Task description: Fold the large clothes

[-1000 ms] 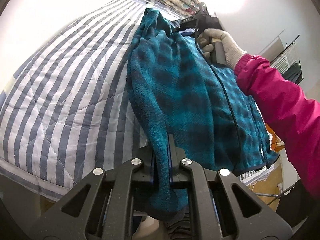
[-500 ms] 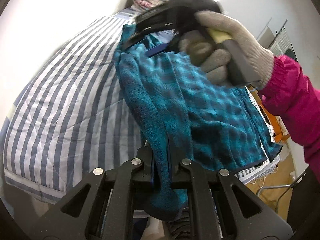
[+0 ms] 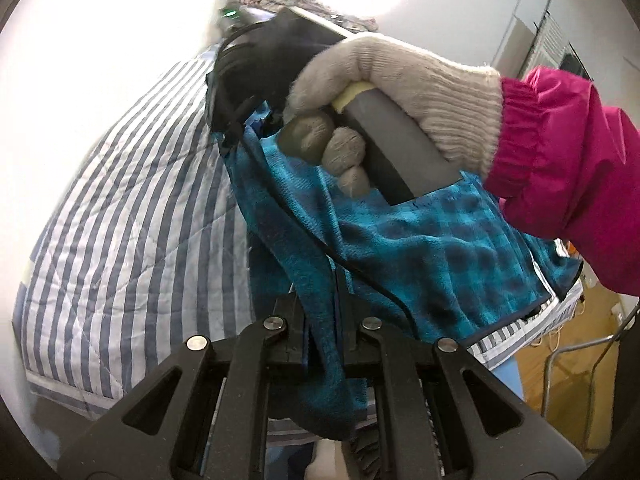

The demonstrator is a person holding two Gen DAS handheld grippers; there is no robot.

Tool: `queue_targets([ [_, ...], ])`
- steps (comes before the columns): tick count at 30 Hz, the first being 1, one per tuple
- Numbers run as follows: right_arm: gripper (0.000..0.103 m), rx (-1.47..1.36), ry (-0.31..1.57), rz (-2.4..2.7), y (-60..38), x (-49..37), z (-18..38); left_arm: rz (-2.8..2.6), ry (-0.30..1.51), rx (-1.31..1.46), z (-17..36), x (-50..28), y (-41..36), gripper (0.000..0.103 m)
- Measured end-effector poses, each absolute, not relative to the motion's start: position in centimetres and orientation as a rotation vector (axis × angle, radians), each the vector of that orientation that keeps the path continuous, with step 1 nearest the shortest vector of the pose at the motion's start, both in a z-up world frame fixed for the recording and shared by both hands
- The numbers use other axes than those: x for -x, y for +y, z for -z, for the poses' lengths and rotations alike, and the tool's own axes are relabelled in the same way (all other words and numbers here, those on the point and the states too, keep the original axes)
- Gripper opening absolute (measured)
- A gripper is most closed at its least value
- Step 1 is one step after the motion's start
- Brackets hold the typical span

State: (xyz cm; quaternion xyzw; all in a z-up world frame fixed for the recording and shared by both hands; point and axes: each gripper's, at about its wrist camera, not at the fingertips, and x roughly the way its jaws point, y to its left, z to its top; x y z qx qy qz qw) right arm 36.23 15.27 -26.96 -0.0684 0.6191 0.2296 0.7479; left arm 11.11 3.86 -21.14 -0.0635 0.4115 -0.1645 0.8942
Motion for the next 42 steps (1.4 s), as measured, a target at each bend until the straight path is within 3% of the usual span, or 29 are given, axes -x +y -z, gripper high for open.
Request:
queue_targets([
  [8,0.01,-0.426,1.186,-0.649,3.4,-35.5,24.3,0.371,0.808,-0.035,19.5,-10.2,-1.4,0.005],
  [15,0.01,-0.844,1.051,-0.571,-7.6,-31.0,29.2,0.428,0.834,-0.185,20.2,-10.7,-6.9,0.005],
  [20,0.01,-0.747,1.12,-0.447,-10.0,-29.8,31.3,0.457,0.887,-0.228,22.2,-11.2,-9.5,0.005],
  [30,0.01,-0.539,1.183,-0.398,-6.2,-31.9,29.4,0.491,0.946,-0.105,22.1,-12.1,-8.3,0.006],
  [32,0.018,-0.529,1.18,-0.405,-5.5,-32.2,29.0,0.503,0.951,-0.069,21.6,-11.6,-7.4,0.01],
  [34,0.028,-0.52,1.167,-0.406,-5.3,-32.9,27.9,0.544,0.955,0.006,20.5,-10.6,-6.0,0.023],
  [42,0.04,-0.358,1.103,-0.421,-5.5,-26.3,21.2,0.574,0.847,0.131,15.6,-6.2,2.3,0.023],
])
